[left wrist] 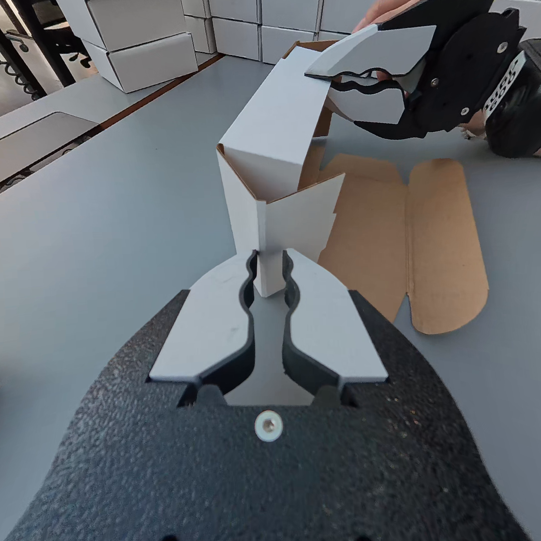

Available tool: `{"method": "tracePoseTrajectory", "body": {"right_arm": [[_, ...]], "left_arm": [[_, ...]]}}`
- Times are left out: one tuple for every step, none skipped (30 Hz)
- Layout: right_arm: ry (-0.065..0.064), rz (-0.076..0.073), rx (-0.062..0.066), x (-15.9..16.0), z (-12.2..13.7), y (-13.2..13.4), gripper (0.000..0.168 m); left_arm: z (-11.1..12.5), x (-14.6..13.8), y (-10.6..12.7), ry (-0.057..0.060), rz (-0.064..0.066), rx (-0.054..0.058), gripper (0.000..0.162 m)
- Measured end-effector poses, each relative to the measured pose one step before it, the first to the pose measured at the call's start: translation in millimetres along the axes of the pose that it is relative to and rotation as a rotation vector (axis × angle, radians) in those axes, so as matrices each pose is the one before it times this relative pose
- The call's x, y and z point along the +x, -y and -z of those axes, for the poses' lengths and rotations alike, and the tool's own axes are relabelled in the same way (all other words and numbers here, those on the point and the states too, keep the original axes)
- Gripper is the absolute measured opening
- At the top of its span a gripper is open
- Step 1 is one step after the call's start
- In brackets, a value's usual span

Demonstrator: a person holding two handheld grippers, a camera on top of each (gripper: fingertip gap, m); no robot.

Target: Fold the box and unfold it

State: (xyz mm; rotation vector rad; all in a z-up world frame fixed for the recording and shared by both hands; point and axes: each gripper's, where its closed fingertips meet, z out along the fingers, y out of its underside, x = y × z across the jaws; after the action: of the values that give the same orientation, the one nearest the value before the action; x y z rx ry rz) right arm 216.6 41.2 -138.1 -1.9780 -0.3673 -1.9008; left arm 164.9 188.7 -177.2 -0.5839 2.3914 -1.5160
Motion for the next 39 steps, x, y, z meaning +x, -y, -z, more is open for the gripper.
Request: {"method": "tracePoseTrajectory", "body": {"right_arm": [[0.0017, 0.0005, -0.0012, 0.13, -0.45, -0.16, 0.003], [0.0009, -0.0001, -0.0027, 0.06, -0.16, -0.06, 0.003], [0.0005, -0.0009, -0.0028, -0.16, -0.01, 0.08, 0.003], [-0.0006, 0.0001, -0.0012, -0.05, 0.09, 0.28, 0.003], [0.0, -0.0009, -0.0017, 0.01, 0.0, 0.06, 0.003], [0.0007, -0.003, -0.0012, -0.01, -0.18, -0.03, 0.003], [0.0002, -0.0027, 0.0001, 0.1, -0.27, -0.09, 0.003], [0.0006, -0.0031, 0.0004, 0.14, -0.39, -0.3, 0.003], [0.0011, -0.0054, 0.003, -0.07, -0.35, -0.19, 0.003], [0.001, -0.0038, 0.0056, 0.17, -0.22, -0.02, 0.003], [0.0015, -0.0003, 0.0047, 0.13, -0.11, 0.19, 0.003], [0.0015, 0.0004, 0.0024, 0.04, 0.01, 0.2, 0.003], [0.0013, 0.0012, -0.0005, -0.08, -0.19, -0.06, 0.003], [0.0004, 0.0023, -0.0013, 0.07, 0.14, 0.19, 0.003], [0.0006, 0.0032, -0.0013, 0.11, 0.36, 0.18, 0.003], [0.0023, 0.0019, -0.0012, 0.22, 0.28, -0.03, 0.003], [0.0068, -0.006, -0.0026, 0.08, 0.1, -0.15, 0.003], [0.0104, -0.0109, -0.0033, 0.29, -0.02, -0.34, 0.003], [0.0068, -0.0176, -0.0024, 1.78, -0.16, -0.12, 0.002], [0.0203, -0.0264, -0.0025, 0.77, -0.64, -0.14, 0.002], [0.0234, -0.0255, -0.0014, 0.46, -0.78, 0.05, 0.002], [0.0216, -0.0149, -0.0022, 0.31, -1.0, -0.06, 0.003], [0.0167, -0.0102, -0.0004, 0.33, -0.87, -0.15, 0.003], [0.0133, -0.0112, 0.0034, 0.15, -0.63, 0.29, 0.003], [0.0105, -0.0057, 0.0046, -0.13, -0.26, 0.19, 0.003], [0.004, 0.0029, 0.0017, -0.08, 0.22, -0.14, 0.003], [-0.0011, 0.0113, -0.004, -0.22, 0.18, -0.74, 0.003], [-0.0043, 0.0162, -0.0036, -0.77, 0.27, -0.45, 0.004], [-0.0073, 0.0183, -0.0008, -0.74, 0.45, 0.1, 0.004], [-0.0048, 0.0145, 0.0029, -0.88, 0.51, 0.7, 0.004], [0.0005, 0.0091, 0.0049, -0.87, 0.54, 1.17, 0.004], [0.0049, 0.0018, 0.0038, -0.63, 0.5, 1.2, 0.004], [0.0075, -0.003, 0.0036, -0.32, 0.25, 1.02, 0.005], [0.0048, -0.0028, -0.0007, 0.16, -0.42, -0.04, 0.005], [0.0035, -0.0033, 0.0009, -0.03, -1.05, -0.33, 0.005], [0.0032, -0.0054, 0.0054, 0.06, -1.06, -0.02, 0.005], [0.0045, -0.004, 0.0052, 0.37, -1.16, -0.31, 0.005], [0.0057, -0.0055, 0.0043, 0.42, -0.94, -0.55, 0.005], [0.0065, -0.0098, 0.0049, 0.5, -1.24, -0.56, 0.005]], "left_arm": [[-1.48, 1.73, 0.79, -0.0012, -0.0147, -0.0048, 0.015], [-1.38, 1.98, 0.6, -0.0014, -0.0137, -0.0056, 0.015], [-1.25, 1.47, 0.56, 0.004, -0.0157, -0.0072, 0.016], [-1.46, 0.63, 0.74, 0.0115, -0.0165, -0.0087, 0.016], [-1.72, 1.38, 0.88, 0.0076, -0.0163, -0.0098, 0.016], [-2.18, 1.46, 1.34, 0.0074, -0.0103, -0.008, 0.016], [-2.57, 0.74, 1.19, 0.0124, -0.0047, -0.0085, 0.016], [-2.66, -1.14, 0.01, 0.0223, -0.0026, -0.0146, 0.017], [-2.41, -3.02, -1.63, 0.0283, -0.0029, -0.022, 0.02], [-1.4, -2.49, -1.45, 0.015, -0.0057, -0.0152, 0.021], [-0.69, -2.18, 0.54, 0.0085, 0.0006, 0.0035, 0.022], [-0.96, -2.29, 0.61, 0.0088, 0.0089, 0.0052, 0.024], [-1.28, -0.16, 0.94, 0.0002, 0.01, 0.0038, 0.026], [-1.48, 1.6, 1.16, -0.0021, 0.0022, 0.0027, 0.026], [-1.21, 1.24, 0.74, 0.0088, -0.0107, -0.0023, 0.027], [-0.64, 0.85, 0.32, 0.0158, -0.0138, -0.0068, 0.027], [-0.48, 1.18, 0.11, 0.018, -0.0078, -0.0111, 0.027], [-0.39, 0.83, 0.03, 0.0244, -0.0093, -0.0142, 0.028], [-0.46, 0.21, -0.37, 0.0335, -0.0219, -0.0177, 0.028], [-0.82, -0.58, -0.2, 0.0406, -0.0282, -0.0177, 0.029], [-1.16, -0.7, 0.24, 0.041, -0.0234, -0.0196, 0.029], [-1.36, 0.09, 0.77, 0.0324, -0.0119, -0.0204, 0.03], [-1.68, 0.5, 1.44, 0.027, -0.0002, -0.0175, 0.031], [-2.16, 0.61, 1.85, 0.0233, 0.0091, -0.0133, 0.031], [-2.11, 0.68, 1.98, 0.0186, 0.0137, -0.0099, 0.03], [-1.96, -0.24, 1.52, 0.0197, 0.0199, -0.0103, 0.03], [-2.15, -1.64, 0.49, 0.0232, 0.0252, -0.0136, 0.03], [-2.07, -1.5, 0.59, 0.0166, 0.0318, -0.0099, 0.03], [-2.37, -2.19, 0.33, 0.0163, 0.0419, -0.0099, 0.03], [-2.63, -3.38, -0.16, 0.0216, 0.0493, -0.0111, 0.028], [-2.94, -2.63, 0.14, 0.015, 0.0493, -0.0066, 0.028], [-3.04, -2.47, 0.71, 0.0151, 0.0425, -0.0002, 0.028], [-3.25, -2.69, 1.05, 0.0181, 0.0304, 0.0038, 0.027], [-3.17, -2.43, 1.36, 0.0171, 0.0191, 0.0064, 0.026], [-3.43, -2.62, 1.39, 0.0177, 0.0124, 0.0069, 0.025], [-3.82, -1.91, 1.62, 0.0104, 0.0054, 0.0077, 0.026], [-4.02, -1.44, 1.73, 0.0033, 0.0012, 0.0084, 0.028], [-4.06, -0.56, 2.51, -0.0036, 0.0068, 0.0104, 0.031], [-4.03, 0.08, 2.25, -0.009, 0.0187, 0.0076, 0.035]]}}
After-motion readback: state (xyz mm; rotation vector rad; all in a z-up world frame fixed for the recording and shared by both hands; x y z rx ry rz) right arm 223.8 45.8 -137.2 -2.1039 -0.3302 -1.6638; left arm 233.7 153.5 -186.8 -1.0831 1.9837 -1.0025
